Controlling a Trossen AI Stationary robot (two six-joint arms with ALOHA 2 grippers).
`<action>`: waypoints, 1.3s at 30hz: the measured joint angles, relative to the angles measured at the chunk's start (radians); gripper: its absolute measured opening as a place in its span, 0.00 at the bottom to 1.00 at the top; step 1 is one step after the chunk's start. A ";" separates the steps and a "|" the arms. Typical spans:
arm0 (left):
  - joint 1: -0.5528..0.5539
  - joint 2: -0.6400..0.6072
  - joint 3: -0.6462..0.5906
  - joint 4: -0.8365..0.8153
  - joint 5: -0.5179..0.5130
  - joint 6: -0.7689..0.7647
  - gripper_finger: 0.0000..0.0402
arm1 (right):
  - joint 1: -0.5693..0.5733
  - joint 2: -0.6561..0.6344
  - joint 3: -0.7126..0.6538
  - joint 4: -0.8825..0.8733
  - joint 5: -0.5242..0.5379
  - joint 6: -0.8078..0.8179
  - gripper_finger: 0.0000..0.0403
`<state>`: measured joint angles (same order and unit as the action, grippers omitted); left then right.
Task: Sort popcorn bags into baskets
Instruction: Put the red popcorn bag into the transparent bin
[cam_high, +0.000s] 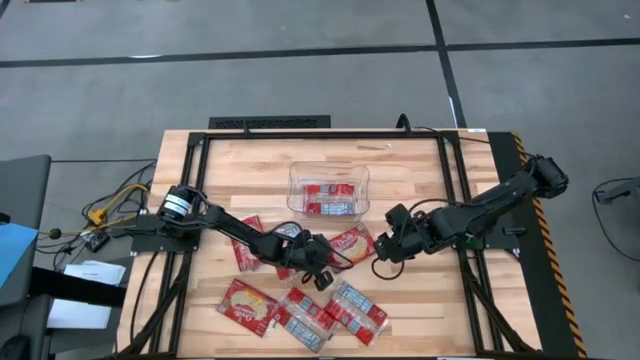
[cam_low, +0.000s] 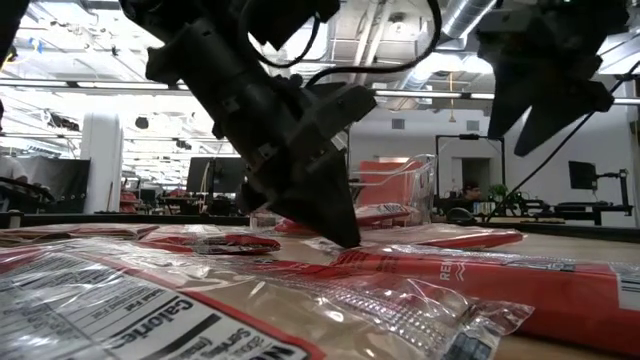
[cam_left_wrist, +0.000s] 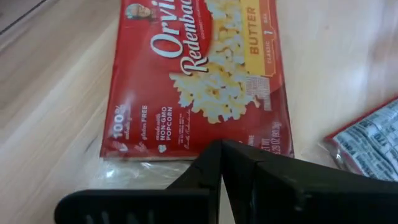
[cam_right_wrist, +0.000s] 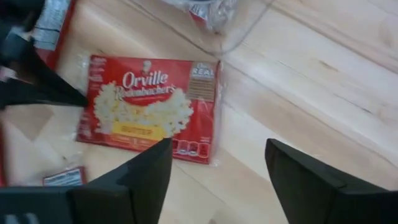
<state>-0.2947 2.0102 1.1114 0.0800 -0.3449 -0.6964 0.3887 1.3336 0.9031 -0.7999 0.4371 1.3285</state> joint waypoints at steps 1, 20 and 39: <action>0.000 0.004 -0.002 -0.006 0.005 -0.002 0.00 | -0.001 0.006 0.001 0.012 -0.001 -0.001 0.72; 0.006 0.064 0.001 -0.005 0.150 -0.052 0.00 | -0.159 0.047 -0.194 0.331 -0.193 -0.196 0.72; 0.016 0.064 -0.001 0.003 0.172 -0.041 0.00 | -0.354 0.080 -0.333 0.623 -0.503 -0.530 0.72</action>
<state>-0.2790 2.0747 1.1099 0.0829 -0.1730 -0.7376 0.0343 1.4138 0.5702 -0.1773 -0.0655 0.7985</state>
